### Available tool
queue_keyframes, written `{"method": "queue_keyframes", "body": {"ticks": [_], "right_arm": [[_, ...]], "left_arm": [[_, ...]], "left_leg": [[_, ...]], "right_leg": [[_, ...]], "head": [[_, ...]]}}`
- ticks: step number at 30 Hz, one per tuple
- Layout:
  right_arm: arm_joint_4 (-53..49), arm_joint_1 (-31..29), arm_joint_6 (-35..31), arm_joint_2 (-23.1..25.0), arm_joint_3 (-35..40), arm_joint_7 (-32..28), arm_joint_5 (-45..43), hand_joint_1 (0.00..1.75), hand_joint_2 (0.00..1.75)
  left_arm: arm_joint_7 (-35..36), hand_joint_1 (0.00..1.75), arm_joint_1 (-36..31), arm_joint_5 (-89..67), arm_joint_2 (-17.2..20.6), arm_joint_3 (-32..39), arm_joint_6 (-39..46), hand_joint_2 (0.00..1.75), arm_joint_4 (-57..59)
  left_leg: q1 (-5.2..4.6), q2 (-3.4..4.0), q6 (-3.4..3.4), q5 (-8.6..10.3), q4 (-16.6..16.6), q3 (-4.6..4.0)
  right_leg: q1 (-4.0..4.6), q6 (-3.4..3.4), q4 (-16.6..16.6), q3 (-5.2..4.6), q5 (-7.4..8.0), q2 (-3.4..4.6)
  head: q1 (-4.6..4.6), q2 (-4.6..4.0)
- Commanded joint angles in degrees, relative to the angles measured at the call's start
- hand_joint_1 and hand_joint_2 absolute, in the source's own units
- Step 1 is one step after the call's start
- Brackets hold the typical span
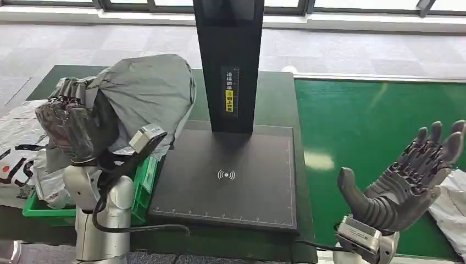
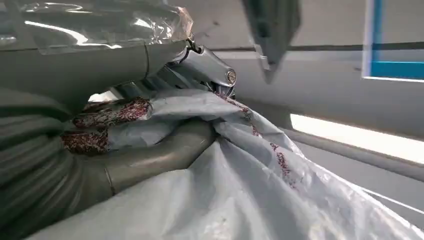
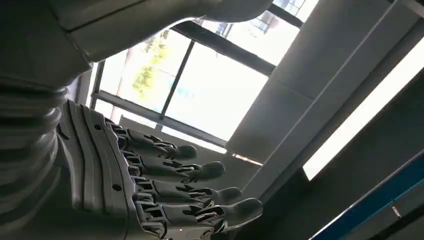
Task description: Moved the parcel from conveyor to table for the left to box.
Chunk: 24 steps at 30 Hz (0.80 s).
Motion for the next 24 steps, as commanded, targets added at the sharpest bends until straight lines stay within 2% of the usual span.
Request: {"method": "queue_keyframes", "body": {"ticks": [1,2,3,6,7,8,10,12,14,16,18,21,22,23,24], "right_arm": [[3.6,-2.28,0.04,3.28,-1.32,-0.18,-0.12,0.0,1.75],[3.87,-2.29,0.04,3.28,-1.0,-0.18,-0.08,0.0,1.75],[4.2,-2.47,0.04,3.28,-0.9,-0.18,-0.13,0.0,1.75],[5.11,-3.17,0.04,3.28,-0.39,-0.18,-0.5,0.0,1.75],[5.02,-3.38,0.04,3.28,-0.19,-0.12,-0.53,0.0,1.75],[5.08,-3.41,0.04,3.28,-0.27,-0.18,-0.52,0.0,1.75],[5.31,-3.7,0.04,3.28,-0.41,-0.18,-0.42,0.0,1.75],[5.31,-3.7,0.04,3.28,-0.41,-0.18,-0.42,0.0,1.75],[5.24,-3.49,0.04,3.28,-0.34,-0.18,-0.39,0.0,1.75],[5.26,-3.42,0.04,3.28,-0.21,-0.18,-0.33,0.0,1.75],[5.26,-3.32,0.04,3.28,0.09,-0.18,-0.16,0.0,1.75],[5.64,-3.38,0.04,3.28,0.55,-0.18,0.29,0.0,1.75],[5.82,-3.37,0.04,3.28,0.58,-0.18,0.33,0.0,1.75],[6.06,-3.32,0.04,3.28,0.76,-0.18,0.38,0.0,1.75],[6.11,-3.33,0.04,3.28,0.76,-0.18,0.4,0.0,1.75]], "left_arm": [[-0.23,1.75,-4.38,0.15,-1.46,12.54,-0.04,1.75,4.29],[0.29,1.75,-5.08,0.08,-1.09,14.5,-0.04,1.75,4.98],[-2.07,1.75,-6.24,0.4,-1.75,17.89,-0.04,1.75,5.79],[-1.35,1.75,-8.98,-0.98,1.0,25.29,-0.04,1.75,12.67],[-0.37,1.75,-10.27,0.36,5.25,26.17,-0.04,1.75,17.66],[0.54,1.75,-9.53,-1.63,3.08,26.64,-0.04,1.75,16.47],[1.83,1.75,-10.83,-3.52,3.67,28.56,-0.04,1.75,20.0],[1.83,1.75,-10.83,-3.52,3.67,28.56,-0.04,1.75,20.0],[2.73,1.75,-11.27,-4.16,4.22,30.44,-0.04,1.75,22.38],[3.91,1.75,-11.58,-4.91,4.68,31.82,-0.04,1.75,23.84],[5.39,1.75,-11.6,-5.44,5.77,33.3,-0.04,1.75,25.89],[8.61,1.75,-11.25,-7.33,7.38,32.84,-0.04,1.75,29.19],[9.3,0.63,-11.32,-7.86,7.71,32.63,-0.04,1.75,30.34],[9.8,0.0,-11.14,-7.99,7.68,32.18,-0.04,1.75,29.81],[9.95,0.0,-10.98,-8.01,7.63,31.94,-0.04,1.75,29.63]], "left_leg": [[0.01,0.08,0.06,-0.02,-0.05,0.1],[0.02,0.07,0.08,0.01,-0.1,0.08],[-0.01,0.09,0.06,0.0,-0.06,0.05],[-0.02,0.22,0.05,0.01,-0.12,0.08],[-0.05,0.18,0.03,0.01,-0.12,0.07],[-0.03,0.24,0.04,0.04,-0.19,0.07],[-0.05,0.17,0.04,0.0,-0.12,-0.38],[-0.02,0.15,0.04,0.03,-0.12,-0.43],[-0.01,0.08,0.07,0.03,-0.12,-0.45],[0.02,0.03,0.0,0.04,-0.1,0.0],[0.02,0.1,-0.01,0.03,-0.12,0.06],[0.02,0.08,-0.01,0.06,-0.13,0.02],[0.01,0.0,-0.03,0.05,-0.07,-0.04],[0.03,0.04,-0.01,0.08,-0.16,0.03],[0.04,0.01,-0.03,0.06,-0.07,-0.05]], "right_leg": [[0.03,-0.08,-0.04,0.08,-0.01,0.01],[0.05,-0.11,-0.1,0.09,0.02,-0.04],[0.01,-0.08,-0.04,0.04,0.01,0.02],[-0.01,-0.11,-0.07,0.06,0.05,0.14],[-0.04,-0.09,-0.05,0.07,0.04,0.13],[-0.02,-0.15,-0.11,0.1,0.09,0.15],[-0.04,-0.1,-0.05,0.06,0.04,0.1],[0.0,-0.15,-0.05,-0.01,0.06,0.05],[0.02,-0.16,-0.06,-0.02,0.04,-0.04],[0.04,-0.12,-0.01,-0.02,0.0,-0.03],[0.03,-0.12,0.01,0.02,0.0,0.05],[0.03,-0.14,-0.01,0.01,0.03,0.02],[0.01,-0.1,0.03,-0.03,0.0,-0.03],[0.04,-0.16,-0.05,0.04,0.04,-0.03],[0.04,-0.12,0.0,-0.03,0.02,-0.03]], "head": [[0.0,0.0],[0.0,0.0],[0.0,0.0],[0.0,0.0],[0.0,0.0],[0.0,0.0],[-0.02,0.0],[-0.02,0.0],[-0.02,0.0],[0.0,0.0],[-0.02,0.0],[0.0,0.0],[-0.02,0.0],[-0.02,0.0],[-0.02,0.0]]}}
